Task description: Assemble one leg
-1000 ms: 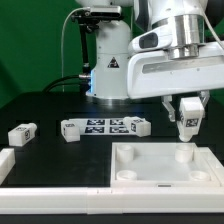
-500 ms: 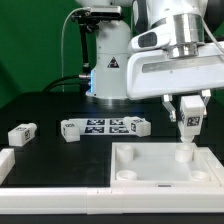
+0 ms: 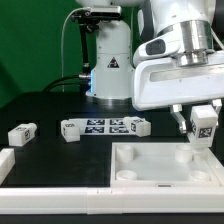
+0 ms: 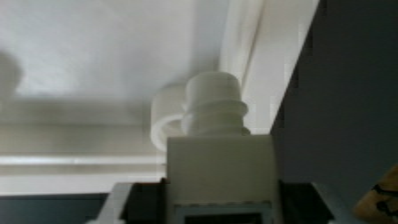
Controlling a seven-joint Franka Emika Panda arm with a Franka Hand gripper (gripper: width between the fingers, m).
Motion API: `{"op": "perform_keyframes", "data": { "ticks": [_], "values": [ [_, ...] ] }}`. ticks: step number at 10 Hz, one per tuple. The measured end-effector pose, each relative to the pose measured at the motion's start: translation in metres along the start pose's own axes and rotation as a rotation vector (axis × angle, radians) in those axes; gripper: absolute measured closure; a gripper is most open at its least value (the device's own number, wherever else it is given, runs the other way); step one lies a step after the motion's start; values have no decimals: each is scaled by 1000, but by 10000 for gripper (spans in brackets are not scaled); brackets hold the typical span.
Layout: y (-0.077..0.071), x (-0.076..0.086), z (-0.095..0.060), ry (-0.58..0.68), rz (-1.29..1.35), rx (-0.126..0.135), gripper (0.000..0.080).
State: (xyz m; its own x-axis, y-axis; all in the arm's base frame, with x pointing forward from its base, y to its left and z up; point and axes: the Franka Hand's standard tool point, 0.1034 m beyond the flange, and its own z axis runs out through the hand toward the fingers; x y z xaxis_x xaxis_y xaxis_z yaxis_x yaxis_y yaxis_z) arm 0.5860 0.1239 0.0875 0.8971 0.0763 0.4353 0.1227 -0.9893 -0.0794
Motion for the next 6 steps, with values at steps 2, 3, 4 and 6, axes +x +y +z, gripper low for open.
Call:
{"op": "perform_keyframes", "data": {
  "ticks": [2,3,4,6],
  "values": [
    [7,7,11,25,-2,-5,509],
    [12,5,15,81,4,-13,509],
    [12,4,15,79,3,-13,509],
    [12,5,16,89,3,-13,509]
  ]
}}
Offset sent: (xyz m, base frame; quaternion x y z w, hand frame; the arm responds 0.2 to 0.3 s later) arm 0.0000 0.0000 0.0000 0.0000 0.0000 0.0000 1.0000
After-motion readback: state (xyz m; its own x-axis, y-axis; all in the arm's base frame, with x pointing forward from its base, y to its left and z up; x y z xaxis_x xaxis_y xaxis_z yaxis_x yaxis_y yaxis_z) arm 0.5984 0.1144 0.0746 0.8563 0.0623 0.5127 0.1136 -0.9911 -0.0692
